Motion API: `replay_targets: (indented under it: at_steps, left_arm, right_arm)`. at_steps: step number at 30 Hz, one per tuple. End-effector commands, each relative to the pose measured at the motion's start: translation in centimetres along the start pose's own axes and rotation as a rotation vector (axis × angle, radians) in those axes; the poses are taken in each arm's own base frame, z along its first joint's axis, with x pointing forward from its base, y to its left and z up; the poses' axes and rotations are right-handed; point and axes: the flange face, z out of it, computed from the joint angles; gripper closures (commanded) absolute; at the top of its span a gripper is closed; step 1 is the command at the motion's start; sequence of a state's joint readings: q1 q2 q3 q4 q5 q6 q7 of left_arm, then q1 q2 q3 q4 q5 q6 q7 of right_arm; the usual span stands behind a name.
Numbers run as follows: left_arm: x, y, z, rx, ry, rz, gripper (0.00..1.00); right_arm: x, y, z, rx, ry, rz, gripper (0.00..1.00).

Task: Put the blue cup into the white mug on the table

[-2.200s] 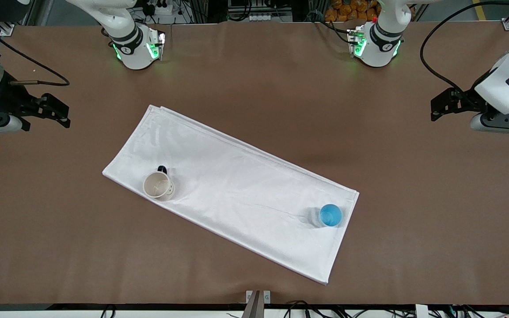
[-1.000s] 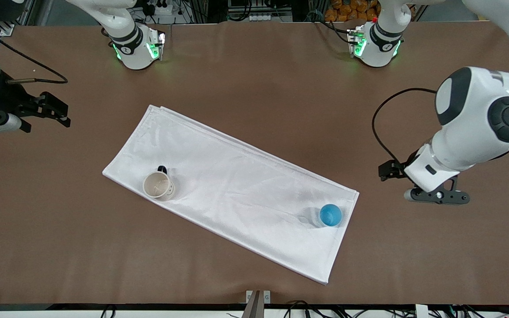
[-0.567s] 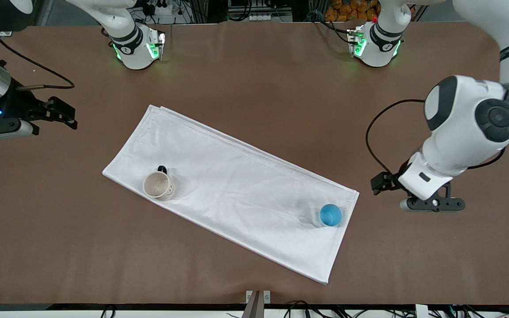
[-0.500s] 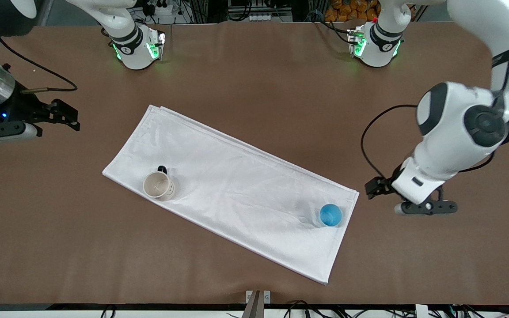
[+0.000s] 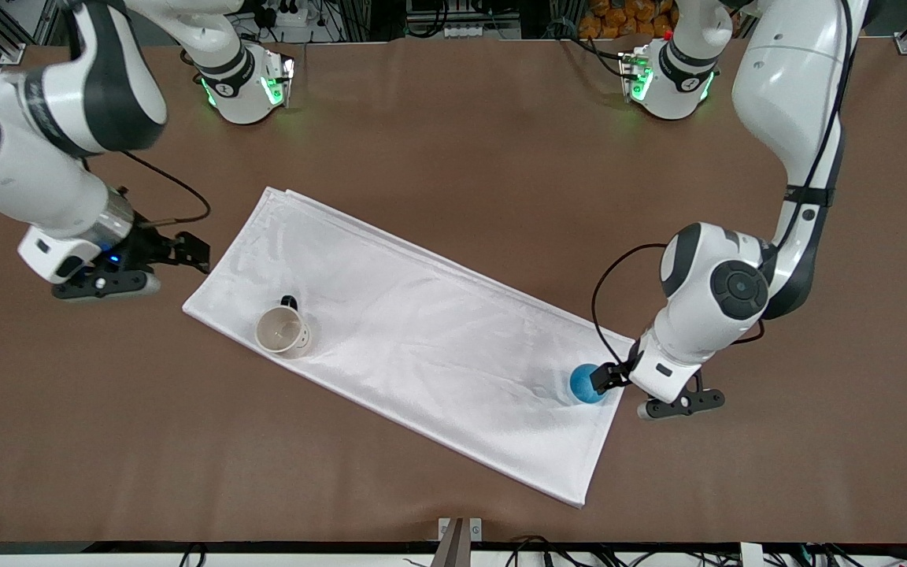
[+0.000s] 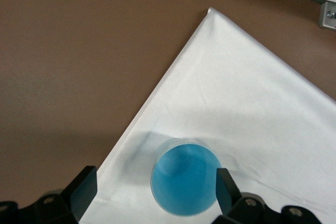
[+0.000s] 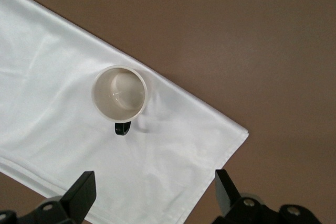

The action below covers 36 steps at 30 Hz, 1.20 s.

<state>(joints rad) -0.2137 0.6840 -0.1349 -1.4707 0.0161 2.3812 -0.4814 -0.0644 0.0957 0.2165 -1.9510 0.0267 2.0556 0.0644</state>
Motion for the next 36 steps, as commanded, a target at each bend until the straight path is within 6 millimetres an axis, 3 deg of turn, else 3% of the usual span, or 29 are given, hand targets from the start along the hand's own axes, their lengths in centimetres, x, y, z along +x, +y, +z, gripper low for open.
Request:
replay_targets:
  at_steps: [1, 8, 16, 17, 18, 21, 23, 30, 36]
  left_arm:
    - [0.0, 0.3, 1.8, 0.003, 0.007, -0.013, 0.00]
    - [-0.6, -0.3, 3.4, 0.021, -0.016, 0.000, 0.00]
    - [-1.5, -1.0, 6.3, 0.039, -0.057, -0.004, 0.00]
    - [-1.8, -1.2, 7.1, 0.043, -0.066, -0.006, 0.08]
    - [-1.9, -1.2, 7.4, 0.045, -0.071, -0.010, 0.23]
    - [-2.5, -1.1, 8.6, 0.051, -0.087, -0.013, 0.76]
    - [-3.1, -0.2, 9.0, 0.051, -0.094, -0.003, 0.97]
    - [-3.3, 0.0, 9.1, 0.054, -0.093, -0.015, 1.00]
    - [-3.1, -0.1, 8.9, 0.053, -0.090, -0.018, 1.00]
  right_arm:
    - [0.4, -2.3, 4.9, 0.016, -0.034, 0.113, 0.00]
    - [1.0, -5.5, 10.5, 0.010, -0.055, 0.132, 0.00]
    - [1.1, -7.6, 14.1, -0.030, -0.051, 0.099, 0.00]
    - [1.1, -7.7, 14.4, -0.035, -0.051, 0.093, 0.00]
    - [1.1, -7.7, 14.6, -0.037, -0.053, 0.093, 0.00]
    - [0.9, -8.2, 15.0, -0.039, -0.059, 0.087, 0.00]
    - [0.7, -8.2, 15.7, -0.042, -0.069, 0.085, 0.00]
    - [0.7, -8.7, 17.2, -0.033, -0.059, 0.074, 0.03]
    - [0.7, -8.7, 18.1, -0.032, -0.062, 0.073, 0.14]
